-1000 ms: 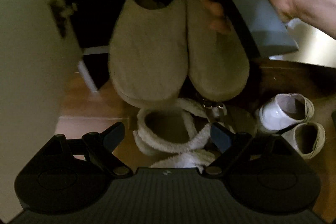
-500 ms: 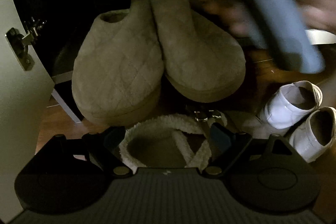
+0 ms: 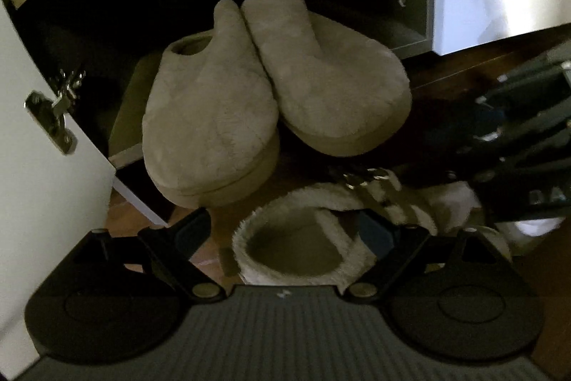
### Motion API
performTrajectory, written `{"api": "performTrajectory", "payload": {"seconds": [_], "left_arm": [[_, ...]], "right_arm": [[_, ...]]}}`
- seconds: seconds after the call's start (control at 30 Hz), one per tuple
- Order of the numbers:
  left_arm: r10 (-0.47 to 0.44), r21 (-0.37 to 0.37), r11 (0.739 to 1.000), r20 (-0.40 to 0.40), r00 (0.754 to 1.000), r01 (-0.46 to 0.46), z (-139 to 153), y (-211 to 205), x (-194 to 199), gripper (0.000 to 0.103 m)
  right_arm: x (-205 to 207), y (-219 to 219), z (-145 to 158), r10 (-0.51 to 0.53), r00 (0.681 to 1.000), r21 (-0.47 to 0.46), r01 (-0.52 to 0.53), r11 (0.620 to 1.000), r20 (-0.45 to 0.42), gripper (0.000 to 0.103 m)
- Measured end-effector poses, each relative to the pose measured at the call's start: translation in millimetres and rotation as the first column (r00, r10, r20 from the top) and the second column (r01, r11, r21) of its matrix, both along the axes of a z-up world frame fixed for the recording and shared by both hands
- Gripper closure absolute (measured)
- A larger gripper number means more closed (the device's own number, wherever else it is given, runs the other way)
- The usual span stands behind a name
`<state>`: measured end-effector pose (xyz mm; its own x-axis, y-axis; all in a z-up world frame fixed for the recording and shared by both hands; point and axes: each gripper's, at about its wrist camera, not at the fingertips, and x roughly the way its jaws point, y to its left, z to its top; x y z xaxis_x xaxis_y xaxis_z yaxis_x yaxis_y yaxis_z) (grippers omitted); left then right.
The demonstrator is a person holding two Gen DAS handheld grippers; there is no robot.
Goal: Organize scattered shoes
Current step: 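Lift the beige slippers and carry them into the cabinet, then lower the beige slippers onto the bottom shelf and open the right gripper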
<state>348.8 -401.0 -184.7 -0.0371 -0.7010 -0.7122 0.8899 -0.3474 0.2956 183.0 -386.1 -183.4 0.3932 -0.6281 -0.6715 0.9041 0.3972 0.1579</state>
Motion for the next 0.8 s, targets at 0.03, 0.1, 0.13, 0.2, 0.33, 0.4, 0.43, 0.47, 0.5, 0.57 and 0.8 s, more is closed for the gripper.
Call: {"api": "performTrajectory", "payload": {"seconds": [0.03,0.1,0.13,0.2,0.33,0.4,0.43,0.47,0.5,0.57,0.8], "left_arm": [[-0.004,-0.005,1.000,0.006,1.000,0.004,0,-5,-1,0.011],[-0.015,-0.013,1.000,0.007,1.000,0.015,3,-15,0,0.011],[-0.019,-0.012,1.000,0.003,1.000,0.019,4,-19,0,0.011],[-0.031,-0.014,0.999,-0.006,1.000,0.031,5,-31,-1,0.011],[-0.066,-0.038,0.997,0.027,0.997,0.067,1,-49,-10,0.011],[-0.086,-0.046,0.995,0.040,0.996,0.088,-1,-58,-14,0.011],[-0.094,-0.049,0.994,0.046,0.994,0.096,-2,-62,-17,0.011],[-0.098,-0.052,0.994,0.049,0.994,0.100,-2,-65,-18,0.011],[-0.102,-0.057,0.993,0.054,0.993,0.105,-3,-69,-19,0.011],[-0.106,-0.065,0.992,0.058,0.993,0.110,-5,-73,-20,0.011],[-0.090,-0.079,0.993,0.039,0.995,0.093,-10,-87,-11,0.011]], "right_arm": [[2,-4,1,-0.003,1.000,-0.022,0.003,1.000,-0.010,0.076],[16,-26,2,-0.026,1.000,-0.014,0.026,1.000,0.006,0.076],[17,-30,3,-0.049,0.999,-0.002,0.049,0.999,0.024,0.076],[19,-42,13,-0.078,0.996,-0.015,0.079,0.997,0.030,0.076],[29,-77,13,-0.124,0.992,-0.045,0.125,0.991,0.032,0.076],[32,-93,12,-0.147,0.989,-0.052,0.149,0.987,0.031,0.075],[31,-100,13,-0.163,0.986,-0.054,0.165,0.985,0.035,0.075],[31,-104,13,-0.172,0.984,-0.055,0.174,0.983,0.038,0.075],[30,-108,12,-0.179,0.983,-0.056,0.181,0.982,0.041,0.075],[28,-114,12,-0.190,0.981,-0.059,0.192,0.980,0.046,0.075],[35,-124,5,-0.203,0.978,-0.076,0.206,0.976,0.044,0.072]]}}
